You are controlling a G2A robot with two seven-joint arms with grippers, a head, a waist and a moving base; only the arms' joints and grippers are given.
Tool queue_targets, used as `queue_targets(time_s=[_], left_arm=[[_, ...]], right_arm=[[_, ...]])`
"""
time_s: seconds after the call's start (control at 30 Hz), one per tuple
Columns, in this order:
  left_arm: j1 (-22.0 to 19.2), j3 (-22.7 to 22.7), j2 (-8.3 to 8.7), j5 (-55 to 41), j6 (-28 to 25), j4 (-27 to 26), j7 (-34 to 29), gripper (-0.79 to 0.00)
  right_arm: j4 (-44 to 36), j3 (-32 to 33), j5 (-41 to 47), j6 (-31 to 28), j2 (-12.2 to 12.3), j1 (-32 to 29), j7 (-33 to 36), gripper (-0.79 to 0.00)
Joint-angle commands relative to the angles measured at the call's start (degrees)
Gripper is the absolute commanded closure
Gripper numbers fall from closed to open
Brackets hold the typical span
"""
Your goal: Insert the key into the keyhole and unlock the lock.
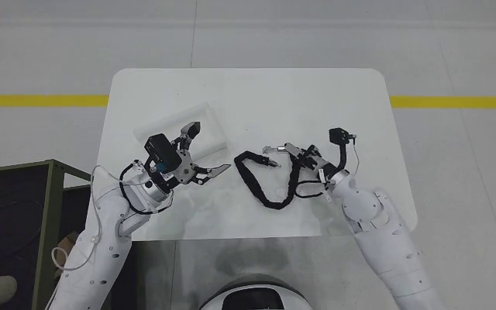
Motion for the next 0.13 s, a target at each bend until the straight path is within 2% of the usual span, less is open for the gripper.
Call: queue_targets(time_s=[0.0,0.1], left_arm=[[0.00,0.00,0.00,0.00,0.00,0.00,0.00,-0.785],[0.00,0.00,0.00,0.00,0.00,0.00,0.00,-0.785]], right_arm=[[-0.84,1.15,-2.37,-1.44,0.31,-0.24,-0.81,-0.785],[-0.89,1.16,-1.30,-1.55,0.32,-0.29,-0.62,-0.781]])
